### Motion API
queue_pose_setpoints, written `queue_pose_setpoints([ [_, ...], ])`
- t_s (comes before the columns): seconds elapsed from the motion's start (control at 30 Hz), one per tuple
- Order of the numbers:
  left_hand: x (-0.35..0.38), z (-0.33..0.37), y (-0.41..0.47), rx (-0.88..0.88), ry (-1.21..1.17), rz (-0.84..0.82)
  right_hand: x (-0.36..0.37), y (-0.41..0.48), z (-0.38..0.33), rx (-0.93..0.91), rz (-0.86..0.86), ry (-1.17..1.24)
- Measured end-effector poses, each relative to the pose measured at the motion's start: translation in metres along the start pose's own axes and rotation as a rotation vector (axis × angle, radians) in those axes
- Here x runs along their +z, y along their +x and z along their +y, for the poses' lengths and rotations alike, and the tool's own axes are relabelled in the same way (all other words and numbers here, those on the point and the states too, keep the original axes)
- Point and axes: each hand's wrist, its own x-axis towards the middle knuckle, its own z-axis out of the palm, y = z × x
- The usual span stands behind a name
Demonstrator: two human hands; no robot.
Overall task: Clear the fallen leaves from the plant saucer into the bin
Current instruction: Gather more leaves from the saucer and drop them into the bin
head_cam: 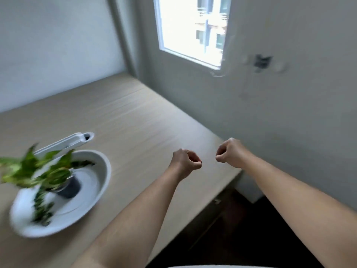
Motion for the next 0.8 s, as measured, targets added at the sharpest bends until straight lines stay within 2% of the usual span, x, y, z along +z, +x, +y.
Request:
queue_pose_setpoints([
  [0.17, 0.154, 0.099, 0.013, 0.218, 0.095, -0.189, -0.091, -0.062, 0.147, 0.197, 0.134, 0.034],
  [0.33, 0.271, 0.142, 0.008, 0.302, 0.204, -0.444, -0.122, -0.108, 0.262, 0.386, 0.174, 0.054],
  [0.5, 0.347, 0.131, 0.019, 0.272, 0.323, -0.597, -0.102, -0.120, 0.341, 0.558, 0.156, 0.109],
  [0.73, 0.429, 0.100, 0.066, 0.189, 0.410, -0.648, -0.051, -0.082, 0.423, 0.711, 0.174, 0.168],
  [0.8, 0.451, 0.093, 0.080, 0.159, 0.477, -0.724, -0.037, -0.070, 0.443, 0.731, 0.096, 0.166],
])
